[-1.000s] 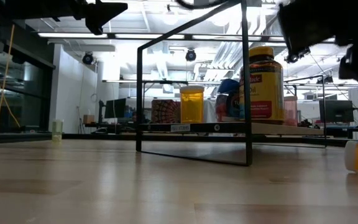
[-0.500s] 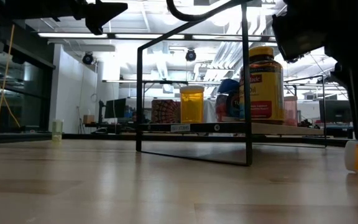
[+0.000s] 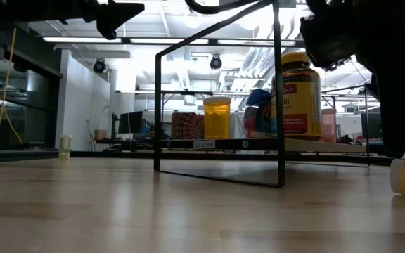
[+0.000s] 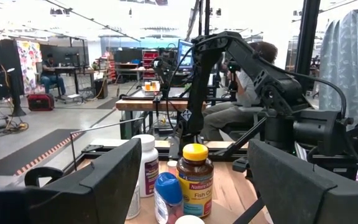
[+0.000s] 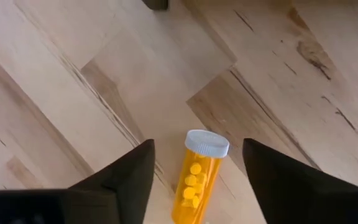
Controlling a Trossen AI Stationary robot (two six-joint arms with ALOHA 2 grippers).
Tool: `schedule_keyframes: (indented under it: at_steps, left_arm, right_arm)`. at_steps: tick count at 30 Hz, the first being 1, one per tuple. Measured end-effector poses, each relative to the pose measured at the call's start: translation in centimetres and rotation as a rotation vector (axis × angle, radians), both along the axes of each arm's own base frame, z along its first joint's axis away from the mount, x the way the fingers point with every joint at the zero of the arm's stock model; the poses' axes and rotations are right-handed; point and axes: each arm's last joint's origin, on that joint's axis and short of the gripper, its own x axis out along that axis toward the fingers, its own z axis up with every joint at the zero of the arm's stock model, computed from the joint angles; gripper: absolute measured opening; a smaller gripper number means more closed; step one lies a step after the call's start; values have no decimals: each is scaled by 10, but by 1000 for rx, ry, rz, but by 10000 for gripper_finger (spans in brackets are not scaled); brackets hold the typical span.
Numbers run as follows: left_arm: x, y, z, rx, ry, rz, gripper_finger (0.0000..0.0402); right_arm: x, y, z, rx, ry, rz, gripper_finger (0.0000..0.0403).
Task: Pick and place medicine bottles onto shelf by color
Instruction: Put the orange pill bottle on the shelf
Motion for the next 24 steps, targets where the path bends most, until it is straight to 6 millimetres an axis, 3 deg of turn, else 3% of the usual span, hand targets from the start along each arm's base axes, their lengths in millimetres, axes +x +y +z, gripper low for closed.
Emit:
schedule_keyframes:
  at_steps: [6, 11, 24]
  left_arm:
    - [0, 0, 0, -1, 0, 0, 282]
    - [0, 0, 0, -1, 0, 0, 282]
    - [0, 0, 0, -1, -1, -1, 282]
  right_arm:
    - [2, -3, -9, 20, 57, -28, 265]
    - [6, -6, -20, 11, 96, -36, 266]
    - [8, -9, -21, 26, 103, -78, 266]
